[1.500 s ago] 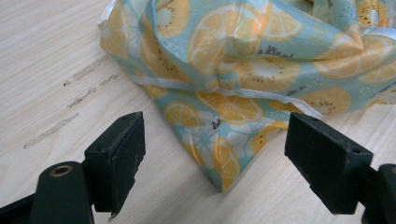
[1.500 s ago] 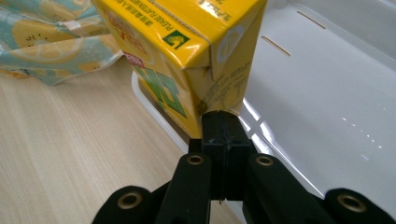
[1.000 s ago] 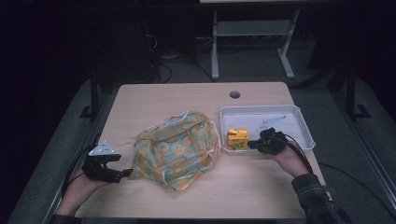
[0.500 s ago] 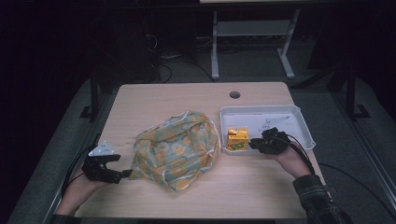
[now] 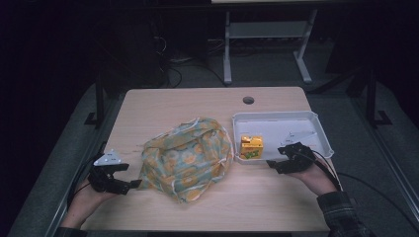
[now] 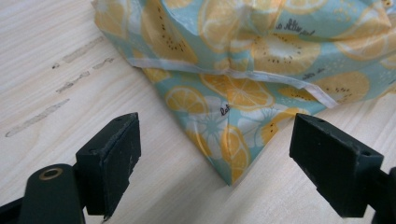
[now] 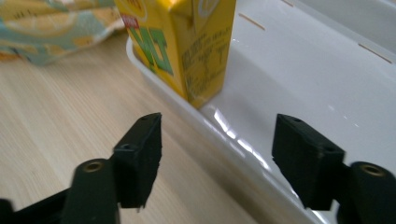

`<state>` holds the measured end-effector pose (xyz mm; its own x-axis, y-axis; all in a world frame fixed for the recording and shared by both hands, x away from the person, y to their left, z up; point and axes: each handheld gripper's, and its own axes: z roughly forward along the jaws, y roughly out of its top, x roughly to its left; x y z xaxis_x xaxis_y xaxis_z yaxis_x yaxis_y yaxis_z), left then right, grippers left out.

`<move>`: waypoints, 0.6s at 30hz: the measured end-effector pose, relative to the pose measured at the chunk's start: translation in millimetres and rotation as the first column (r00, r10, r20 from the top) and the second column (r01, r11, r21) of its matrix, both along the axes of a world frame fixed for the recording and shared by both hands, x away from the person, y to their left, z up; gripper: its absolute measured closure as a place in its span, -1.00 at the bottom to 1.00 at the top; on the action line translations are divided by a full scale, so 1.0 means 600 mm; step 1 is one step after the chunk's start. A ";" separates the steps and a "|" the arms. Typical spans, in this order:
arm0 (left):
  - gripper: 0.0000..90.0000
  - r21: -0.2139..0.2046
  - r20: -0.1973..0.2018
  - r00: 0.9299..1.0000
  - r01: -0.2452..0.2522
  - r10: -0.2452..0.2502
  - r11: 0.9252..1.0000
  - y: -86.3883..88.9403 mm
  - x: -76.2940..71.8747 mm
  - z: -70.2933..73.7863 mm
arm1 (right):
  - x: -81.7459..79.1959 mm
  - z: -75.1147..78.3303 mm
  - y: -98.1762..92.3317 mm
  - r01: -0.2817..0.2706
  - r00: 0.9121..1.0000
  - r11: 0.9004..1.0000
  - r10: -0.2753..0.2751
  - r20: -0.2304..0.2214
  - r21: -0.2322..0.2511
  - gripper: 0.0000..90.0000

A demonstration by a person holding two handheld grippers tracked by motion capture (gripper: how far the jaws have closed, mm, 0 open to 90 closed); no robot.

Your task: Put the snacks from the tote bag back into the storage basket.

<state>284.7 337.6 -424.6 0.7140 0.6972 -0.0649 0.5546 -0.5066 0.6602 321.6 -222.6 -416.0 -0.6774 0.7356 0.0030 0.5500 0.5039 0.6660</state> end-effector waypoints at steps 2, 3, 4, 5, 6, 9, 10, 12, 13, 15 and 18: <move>-0.64 0.005 0.000 1.000 0.009 -0.009 1.000 -0.003 -0.002 -0.002 | -0.010 -0.002 -0.002 0.006 1.000 1.000 -0.006 0.003 0.021 -0.37; -0.64 -0.005 -0.005 1.000 0.007 -0.007 1.000 -0.006 -0.005 -0.004 | -0.014 -0.003 -0.003 0.006 1.000 1.000 -0.006 0.007 0.024 -0.40; -0.64 0.008 -0.002 1.000 0.017 -0.017 1.000 -0.007 -0.006 -0.005 | -0.019 -0.005 -0.004 0.009 1.000 1.000 -0.010 0.007 0.022 -0.41; -0.64 0.002 -0.003 1.000 0.018 -0.018 1.000 -0.009 -0.008 -0.006 | -0.024 -0.006 -0.004 0.016 1.000 1.000 -0.016 0.005 0.024 -0.42; -0.64 0.006 -0.009 1.000 0.023 -0.023 1.000 -0.011 -0.009 -0.007 | -0.027 -0.008 -0.006 0.013 1.000 1.000 -0.013 0.011 0.024 -0.44; -0.64 0.009 0.008 1.000 0.030 -0.030 1.000 -0.014 -0.014 -0.009 | -0.040 -0.010 -0.008 0.024 1.000 0.999 -0.024 0.002 0.032 -0.47; -0.64 0.004 0.014 1.000 0.025 -0.025 1.000 -0.016 -0.017 -0.009 | -0.044 -0.011 -0.009 0.024 1.000 0.999 -0.024 0.010 0.032 -0.48; -0.64 0.004 0.020 0.999 0.026 -0.026 1.000 -0.016 -0.021 -0.011 | -0.053 -0.012 -0.011 0.031 0.999 0.999 -0.032 0.014 0.033 -0.50; -0.64 0.002 0.016 0.999 0.027 -0.027 1.000 -0.016 -0.023 -0.012 | -0.059 -0.013 -0.011 0.036 0.999 0.999 -0.036 0.011 0.035 -0.52; -0.64 0.005 0.011 0.999 0.035 -0.035 0.999 -0.015 -0.028 -0.015 | -0.066 -0.016 -0.011 0.042 0.999 0.999 -0.042 0.014 0.033 -0.54; -0.64 0.003 0.008 0.999 0.039 -0.039 0.999 -0.012 -0.035 -0.021 | -0.078 -0.021 -0.011 0.047 0.999 0.998 -0.048 0.011 0.031 -0.56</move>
